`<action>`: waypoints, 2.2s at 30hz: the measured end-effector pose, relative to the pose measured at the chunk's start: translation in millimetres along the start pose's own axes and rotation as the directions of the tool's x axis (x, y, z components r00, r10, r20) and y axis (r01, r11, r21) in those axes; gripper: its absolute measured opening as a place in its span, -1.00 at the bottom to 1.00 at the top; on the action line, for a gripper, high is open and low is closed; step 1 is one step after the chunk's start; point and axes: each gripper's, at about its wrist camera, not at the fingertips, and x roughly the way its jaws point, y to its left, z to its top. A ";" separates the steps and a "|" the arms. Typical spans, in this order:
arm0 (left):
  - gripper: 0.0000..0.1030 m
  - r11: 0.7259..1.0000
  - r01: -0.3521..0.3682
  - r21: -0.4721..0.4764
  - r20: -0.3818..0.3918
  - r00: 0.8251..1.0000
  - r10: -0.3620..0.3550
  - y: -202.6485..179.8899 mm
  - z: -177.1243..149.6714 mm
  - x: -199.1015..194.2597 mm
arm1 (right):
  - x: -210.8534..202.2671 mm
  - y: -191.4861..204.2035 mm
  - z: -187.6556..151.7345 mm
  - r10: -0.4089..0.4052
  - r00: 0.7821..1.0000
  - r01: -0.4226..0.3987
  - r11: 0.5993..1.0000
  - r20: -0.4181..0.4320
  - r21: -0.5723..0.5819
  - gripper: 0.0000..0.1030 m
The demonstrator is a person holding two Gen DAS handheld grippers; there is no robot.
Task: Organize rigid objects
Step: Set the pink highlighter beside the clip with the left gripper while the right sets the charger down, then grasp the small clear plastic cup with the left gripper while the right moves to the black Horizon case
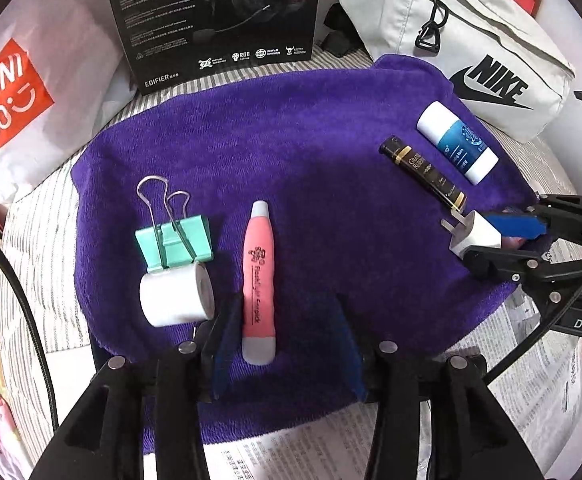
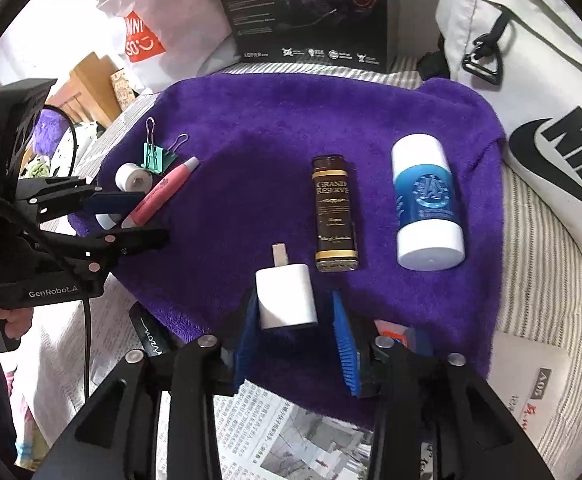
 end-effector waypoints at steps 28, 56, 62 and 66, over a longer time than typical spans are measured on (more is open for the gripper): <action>-0.15 0.995 0.092 -0.035 0.080 0.993 -0.089 -29.8 -78.5 -69.6 | -76.8 -7.5 -81.0 -0.057 0.994 0.040 0.985 0.097 0.169 -0.09; -0.16 0.997 0.043 -0.061 -0.017 0.999 -0.044 -46.2 -91.8 -30.1 | -61.3 -3.1 -129.7 0.033 0.999 -0.039 0.975 0.035 0.220 -0.09; -0.45 0.998 0.044 -0.046 -0.017 0.999 -0.045 -49.6 -90.2 -29.7 | -57.1 -2.4 -131.5 0.039 0.999 -0.043 0.973 0.024 0.226 -0.07; -0.45 0.996 0.070 -0.049 -0.004 0.998 -0.070 -47.2 -90.6 -32.8 | -55.8 -1.2 -130.7 0.036 0.999 -0.039 0.974 0.019 0.222 -0.06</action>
